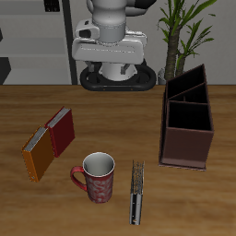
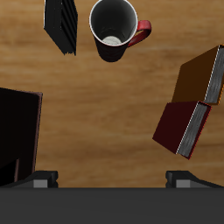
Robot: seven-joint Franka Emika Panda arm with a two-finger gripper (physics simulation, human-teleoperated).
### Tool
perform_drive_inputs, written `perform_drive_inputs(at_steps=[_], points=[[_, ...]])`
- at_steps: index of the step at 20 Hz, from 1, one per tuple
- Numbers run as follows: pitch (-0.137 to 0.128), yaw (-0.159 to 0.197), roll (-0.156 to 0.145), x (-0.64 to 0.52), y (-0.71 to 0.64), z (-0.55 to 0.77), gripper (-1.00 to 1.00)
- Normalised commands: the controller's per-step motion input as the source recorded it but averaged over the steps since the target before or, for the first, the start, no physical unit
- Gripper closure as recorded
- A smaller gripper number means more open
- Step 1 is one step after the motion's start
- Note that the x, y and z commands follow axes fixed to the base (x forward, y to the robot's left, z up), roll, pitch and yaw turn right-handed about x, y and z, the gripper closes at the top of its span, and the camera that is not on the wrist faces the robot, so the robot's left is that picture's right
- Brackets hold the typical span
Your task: Place the red mug into the left desk caddy's left compartment
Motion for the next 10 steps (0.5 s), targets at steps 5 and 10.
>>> perform_drive_inputs(at_steps=[5, 10], points=[[-0.01, 0.037, 0.015, 0.33, -0.29, 0.14, -1.0], [-0.034, 0.054, 0.027, 0.45, -0.27, 0.23, -1.0]])
